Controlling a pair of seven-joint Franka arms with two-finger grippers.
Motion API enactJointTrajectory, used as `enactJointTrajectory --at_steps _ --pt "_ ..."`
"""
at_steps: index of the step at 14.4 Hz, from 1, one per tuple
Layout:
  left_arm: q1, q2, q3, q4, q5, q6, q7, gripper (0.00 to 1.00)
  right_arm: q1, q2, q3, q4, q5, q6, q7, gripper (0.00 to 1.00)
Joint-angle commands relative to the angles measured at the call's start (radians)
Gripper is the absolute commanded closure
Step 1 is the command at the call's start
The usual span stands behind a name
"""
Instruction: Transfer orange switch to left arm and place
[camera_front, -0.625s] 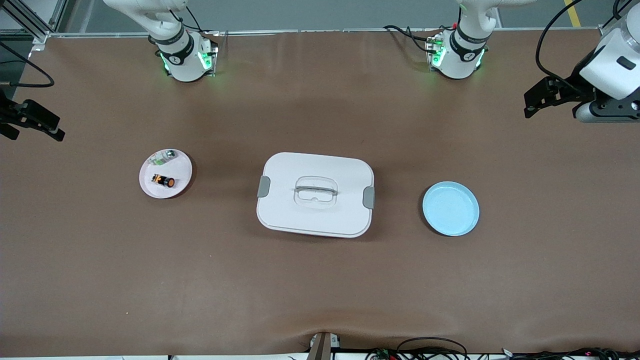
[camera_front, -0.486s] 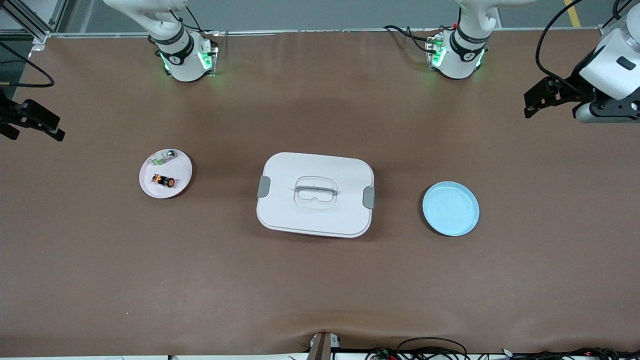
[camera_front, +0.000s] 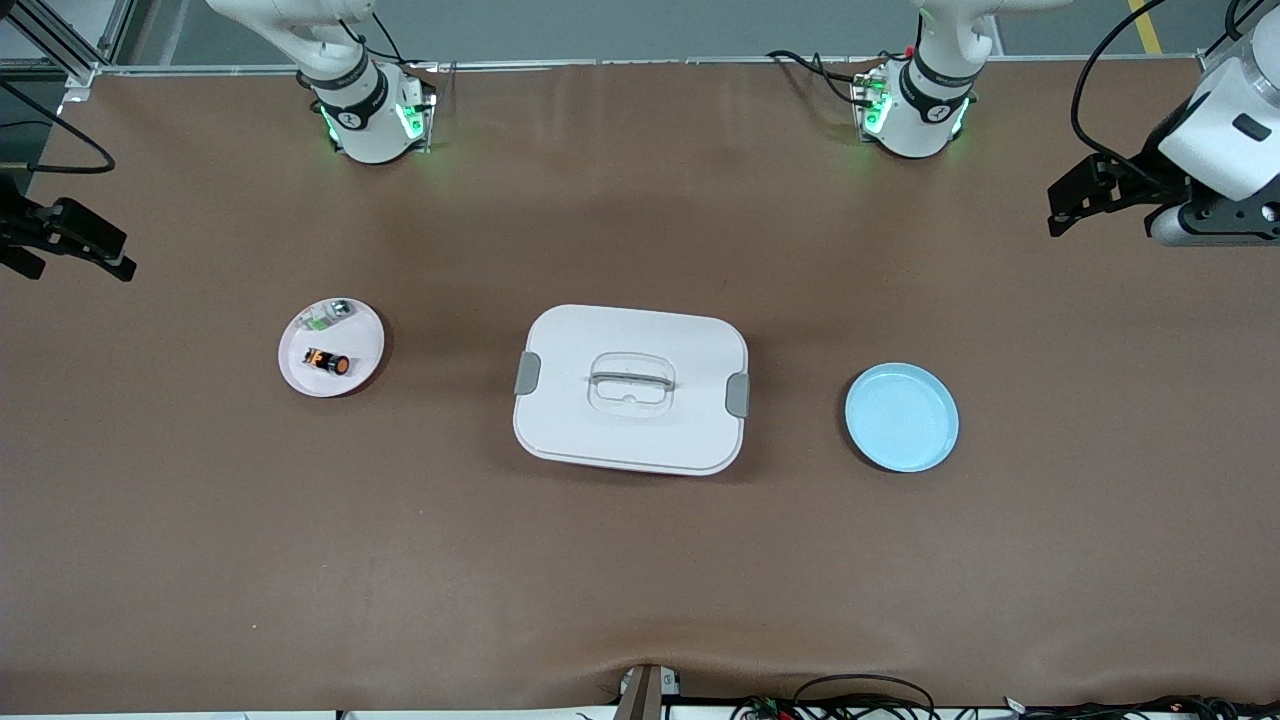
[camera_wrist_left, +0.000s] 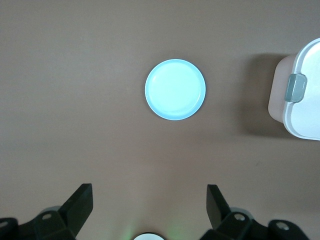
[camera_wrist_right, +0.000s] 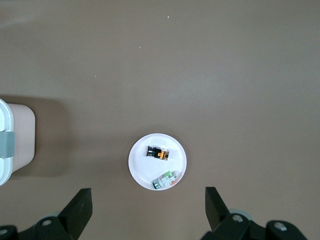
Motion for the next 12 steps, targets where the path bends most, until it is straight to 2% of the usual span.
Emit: enactJointTrajectory --at_steps 1,5,12 --pt "0.003 0.006 -0.008 0.017 -0.012 -0.012 0.000 0.00 -0.015 0.001 0.004 0.002 0.014 -0.009 -0.004 0.00" --pt "0.007 0.006 -0.027 0.010 -0.005 -0.010 -0.002 0.00 -0.024 0.066 0.001 0.001 0.016 -0.002 -0.001 0.00" --pt "0.009 0.006 -0.028 0.003 -0.005 -0.007 0.005 0.00 -0.035 0.252 0.000 0.001 0.016 0.076 -0.001 0.00"
